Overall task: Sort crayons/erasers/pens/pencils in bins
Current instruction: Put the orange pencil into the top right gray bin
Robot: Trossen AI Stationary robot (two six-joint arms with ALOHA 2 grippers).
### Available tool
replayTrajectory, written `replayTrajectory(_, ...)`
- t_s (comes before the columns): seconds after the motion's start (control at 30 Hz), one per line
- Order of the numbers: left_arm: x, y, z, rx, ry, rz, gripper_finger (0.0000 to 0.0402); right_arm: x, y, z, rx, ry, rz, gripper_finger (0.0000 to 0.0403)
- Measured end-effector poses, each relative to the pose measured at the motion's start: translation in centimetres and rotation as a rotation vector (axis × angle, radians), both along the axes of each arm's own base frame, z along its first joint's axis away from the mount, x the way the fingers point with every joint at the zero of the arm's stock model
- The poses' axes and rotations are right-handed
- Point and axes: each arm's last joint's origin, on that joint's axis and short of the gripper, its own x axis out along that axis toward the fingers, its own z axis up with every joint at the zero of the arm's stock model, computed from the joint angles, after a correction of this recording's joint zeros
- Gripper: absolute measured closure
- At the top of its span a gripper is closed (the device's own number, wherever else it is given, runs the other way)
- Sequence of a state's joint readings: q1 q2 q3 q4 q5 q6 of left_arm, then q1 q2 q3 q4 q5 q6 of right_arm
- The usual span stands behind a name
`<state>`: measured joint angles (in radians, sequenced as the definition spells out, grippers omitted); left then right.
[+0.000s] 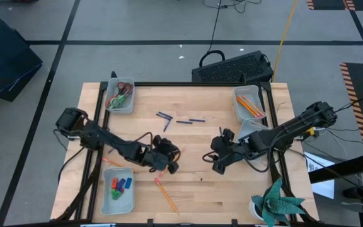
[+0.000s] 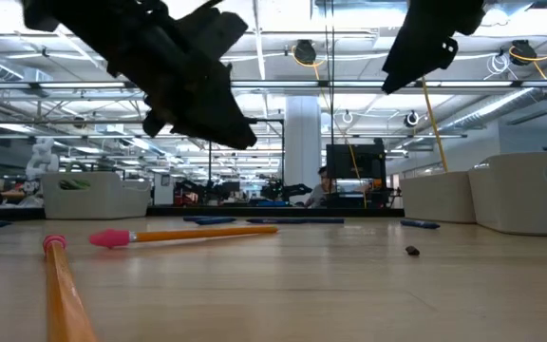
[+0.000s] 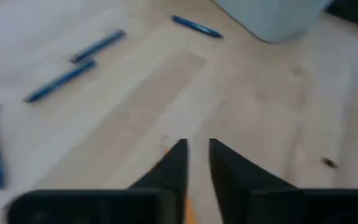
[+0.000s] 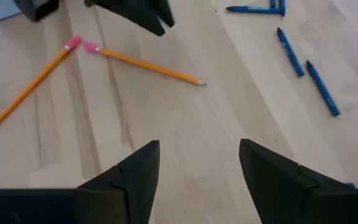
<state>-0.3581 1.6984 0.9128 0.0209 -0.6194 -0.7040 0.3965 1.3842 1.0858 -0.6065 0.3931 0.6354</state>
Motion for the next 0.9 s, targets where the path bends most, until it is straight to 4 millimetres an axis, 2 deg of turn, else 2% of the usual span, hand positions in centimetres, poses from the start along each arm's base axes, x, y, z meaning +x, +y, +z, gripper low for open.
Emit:
replayTrajectory(0.2,0.7,-1.0,-2.7,0.029,-0.037,0.092,0.0227,0.0,0.0,-1.4,0.035,-0.031,-0.027,0.019)
replayTrajectory(0.3,1.2,-1.4,-3.9,-0.004,-0.049,0.143,0.0204,-0.1,0.1,-2.1,0.045,-0.05,-0.024,0.019)
replayTrajectory(0.4,2.0,-2.2,-5.0,0.033,-0.06,0.183,0.0204,-0.2,0.1,-3.2,0.063,-0.072,-0.033,0.019)
replayTrajectory(0.63,3.9,-3.2,-8.0,0.037,-0.002,0.238,0.0239,-0.4,0.1,-4.5,0.147,-0.093,-0.046,0.019)
replayTrajectory(0.9,4.2,-2.0,-10.3,0.044,0.079,0.341,0.0283,-0.2,0.2,-4.3,0.17,-0.123,-0.036,0.019)
